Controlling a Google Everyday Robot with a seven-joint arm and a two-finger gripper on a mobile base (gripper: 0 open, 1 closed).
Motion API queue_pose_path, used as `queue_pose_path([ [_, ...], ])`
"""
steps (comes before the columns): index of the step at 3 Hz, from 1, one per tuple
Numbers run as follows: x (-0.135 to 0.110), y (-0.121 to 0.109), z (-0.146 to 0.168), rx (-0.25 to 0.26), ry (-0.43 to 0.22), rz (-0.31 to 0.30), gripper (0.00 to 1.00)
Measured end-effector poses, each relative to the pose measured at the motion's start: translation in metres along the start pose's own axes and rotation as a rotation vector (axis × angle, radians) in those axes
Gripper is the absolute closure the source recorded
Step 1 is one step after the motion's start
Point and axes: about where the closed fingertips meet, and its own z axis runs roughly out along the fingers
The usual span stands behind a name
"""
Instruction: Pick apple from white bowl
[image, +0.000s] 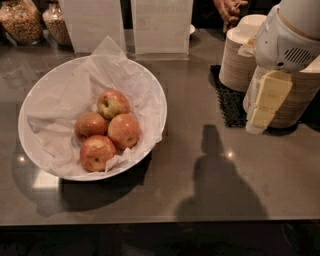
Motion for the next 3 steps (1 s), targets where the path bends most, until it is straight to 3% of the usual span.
queue_pose_path([
  [2,-0.013,-0.011,0.011,-0.017,-0.014,-0.037,0.0],
  [3,-0.013,0.007,0.004,0.029,0.09,0.003,0.0],
])
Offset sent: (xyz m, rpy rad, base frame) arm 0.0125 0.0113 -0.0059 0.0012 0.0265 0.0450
